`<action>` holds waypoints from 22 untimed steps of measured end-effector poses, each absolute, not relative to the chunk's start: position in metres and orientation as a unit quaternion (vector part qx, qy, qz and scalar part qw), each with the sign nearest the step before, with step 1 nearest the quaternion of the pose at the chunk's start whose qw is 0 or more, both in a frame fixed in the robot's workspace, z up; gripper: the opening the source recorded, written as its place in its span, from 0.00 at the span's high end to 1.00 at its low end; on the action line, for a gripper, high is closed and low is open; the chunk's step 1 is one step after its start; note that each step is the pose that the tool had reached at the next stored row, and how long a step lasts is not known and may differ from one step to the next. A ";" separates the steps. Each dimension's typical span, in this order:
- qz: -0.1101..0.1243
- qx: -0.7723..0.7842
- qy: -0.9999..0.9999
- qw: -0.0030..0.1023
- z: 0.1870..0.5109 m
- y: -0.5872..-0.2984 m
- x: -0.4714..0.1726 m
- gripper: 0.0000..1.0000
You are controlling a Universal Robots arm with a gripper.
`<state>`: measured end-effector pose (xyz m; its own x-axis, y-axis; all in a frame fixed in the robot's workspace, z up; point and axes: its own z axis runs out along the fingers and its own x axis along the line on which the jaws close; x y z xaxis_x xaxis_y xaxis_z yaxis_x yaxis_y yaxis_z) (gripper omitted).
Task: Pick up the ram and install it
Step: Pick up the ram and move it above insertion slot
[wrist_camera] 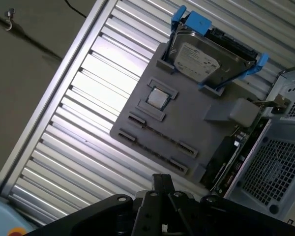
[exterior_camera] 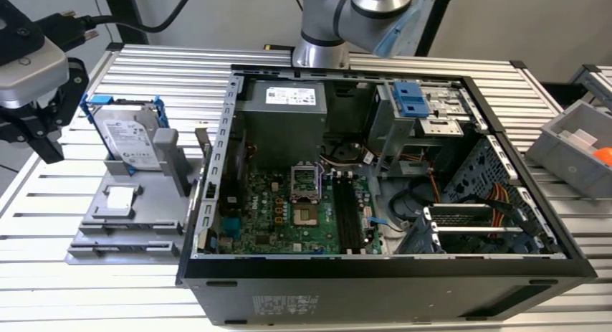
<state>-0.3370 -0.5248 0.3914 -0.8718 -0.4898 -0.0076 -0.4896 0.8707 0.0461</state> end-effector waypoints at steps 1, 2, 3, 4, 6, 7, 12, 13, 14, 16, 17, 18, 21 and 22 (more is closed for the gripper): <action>-0.023 0.258 -0.966 0.002 0.391 -0.525 -0.337 1.00; -0.023 0.262 -0.965 0.002 0.391 -0.525 -0.337 1.00; -0.023 0.267 -0.963 0.001 0.391 -0.525 -0.337 1.00; -0.023 0.272 -0.962 -0.001 0.391 -0.525 -0.337 1.00; -0.022 0.285 -0.958 -0.003 0.391 -0.525 -0.337 1.00; -0.023 0.294 -0.956 -0.003 0.391 -0.525 -0.337 1.00; -0.024 0.335 -0.942 -0.003 0.391 -0.525 -0.337 1.00; -0.025 0.342 -0.939 -0.004 0.391 -0.525 -0.337 1.00; -0.026 0.349 -0.937 -0.005 0.391 -0.525 -0.337 1.00; -0.026 0.363 -0.931 -0.007 0.391 -0.525 -0.337 1.00; -0.026 0.370 -0.929 -0.008 0.390 -0.525 -0.337 1.00; -0.026 0.376 -0.926 -0.008 0.390 -0.525 -0.337 1.00; -0.027 0.399 -0.917 -0.008 0.390 -0.525 -0.337 1.00; -0.027 0.404 -0.914 -0.008 0.390 -0.525 -0.337 1.00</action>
